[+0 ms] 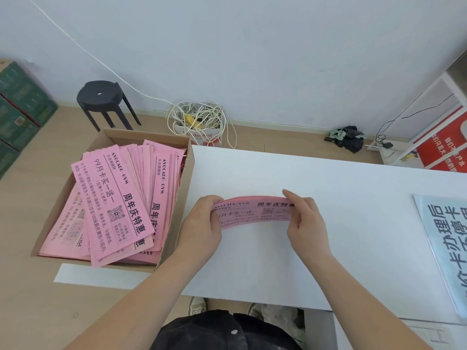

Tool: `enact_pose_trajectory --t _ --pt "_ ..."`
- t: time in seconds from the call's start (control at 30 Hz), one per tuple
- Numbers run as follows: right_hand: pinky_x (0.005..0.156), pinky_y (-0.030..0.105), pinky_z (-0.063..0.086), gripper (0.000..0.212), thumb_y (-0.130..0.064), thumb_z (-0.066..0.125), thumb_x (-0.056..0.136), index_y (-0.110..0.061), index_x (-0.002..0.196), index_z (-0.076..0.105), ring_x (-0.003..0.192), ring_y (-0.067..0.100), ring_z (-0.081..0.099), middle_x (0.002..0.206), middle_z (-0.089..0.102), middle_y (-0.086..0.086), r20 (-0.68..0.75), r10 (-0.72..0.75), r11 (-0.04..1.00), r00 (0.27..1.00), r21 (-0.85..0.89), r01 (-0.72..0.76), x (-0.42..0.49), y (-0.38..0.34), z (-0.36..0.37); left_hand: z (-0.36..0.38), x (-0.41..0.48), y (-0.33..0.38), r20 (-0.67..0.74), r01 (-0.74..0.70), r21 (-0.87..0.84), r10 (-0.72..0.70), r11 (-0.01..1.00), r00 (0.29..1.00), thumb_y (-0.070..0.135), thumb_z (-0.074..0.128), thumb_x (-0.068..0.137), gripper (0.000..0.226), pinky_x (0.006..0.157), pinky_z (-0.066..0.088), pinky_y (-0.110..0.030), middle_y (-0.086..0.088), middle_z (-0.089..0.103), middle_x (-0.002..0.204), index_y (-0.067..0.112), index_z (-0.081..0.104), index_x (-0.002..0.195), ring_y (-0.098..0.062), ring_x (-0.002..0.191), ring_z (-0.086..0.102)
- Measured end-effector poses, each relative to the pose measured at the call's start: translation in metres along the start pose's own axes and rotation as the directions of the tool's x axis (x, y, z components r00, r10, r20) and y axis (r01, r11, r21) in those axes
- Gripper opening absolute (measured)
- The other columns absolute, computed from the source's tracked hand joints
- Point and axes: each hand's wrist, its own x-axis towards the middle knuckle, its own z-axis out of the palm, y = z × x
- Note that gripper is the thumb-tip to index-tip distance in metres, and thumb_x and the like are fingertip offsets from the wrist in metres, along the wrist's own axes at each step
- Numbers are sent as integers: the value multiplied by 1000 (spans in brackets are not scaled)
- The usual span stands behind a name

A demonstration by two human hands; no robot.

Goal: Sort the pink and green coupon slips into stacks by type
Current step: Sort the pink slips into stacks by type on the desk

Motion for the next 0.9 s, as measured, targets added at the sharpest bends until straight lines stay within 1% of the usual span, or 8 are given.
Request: enact_pose_trajectory --t 0.1,0.2,0.3,0.4,0.53,0.67,0.77,0.9 --pt "83 28 44 67 6 41 93 -33 147 48 101 13 53 117 47 -9 70 71 996 995 -56 -67 6 -7 -8 -1 9 15 46 61 -37 -59 997 997 9 45 102 27 74 48 -19 16 61 105 31 55 114 0 100 58" --pt "76 32 47 76 7 38 88 -36 151 40 97 20 55 118 43 -7 91 176 978 980 -125 -164 10 -11 -19 5 19 27 159 170 -98 -153 981 975 9 43 103 26 66 43 -16 17 62 103 31 51 112 -3 96 59" --pt "68 34 51 82 5 37 88 -41 155 30 89 18 57 116 40 -8 121 246 955 962 -198 -219 13 -8 -33 19 30 36 257 267 -154 -222 951 941 9 42 102 26 65 47 -21 13 64 106 29 52 115 -9 97 61" --pt "65 32 52 80 1 38 91 -45 156 26 88 14 58 114 45 -8 83 274 953 958 -157 -259 22 5 -54 39 47 51 327 325 -192 -252 926 911 8 44 100 26 65 48 -23 9 65 107 27 54 115 -9 97 62" --pt "67 29 50 51 -16 42 105 -38 150 40 95 15 63 107 60 -7 -69 382 924 922 12 -382 45 40 -99 79 74 83 431 363 -181 -258 914 865 8 45 97 24 71 56 -34 3 68 106 26 55 109 -19 99 66" --pt "59 29 49 47 -16 47 103 -33 147 46 86 11 63 97 59 -9 -129 461 887 878 66 -456 85 85 -145 129 116 122 497 346 -160 -227 925 837 7 48 94 22 83 61 -53 -3 69 105 26 56 103 -26 98 70" --pt "58 29 48 47 -16 46 103 -34 147 45 84 11 62 98 59 -11 -124 485 875 866 65 -480 118 119 -166 170 145 146 509 322 -151 -206 935 836 9 52 94 20 78 62 -55 -5 70 101 25 55 106 -28 94 72" --pt "68 35 53 48 -14 44 103 -31 148 46 85 10 61 98 56 -17 -146 470 881 871 14 -473 149 152 -181 216 172 162 495 267 -139 -166 954 853 16 58 94 32 82 60 -53 -2 71 98 25 54 124 -26 92 72"
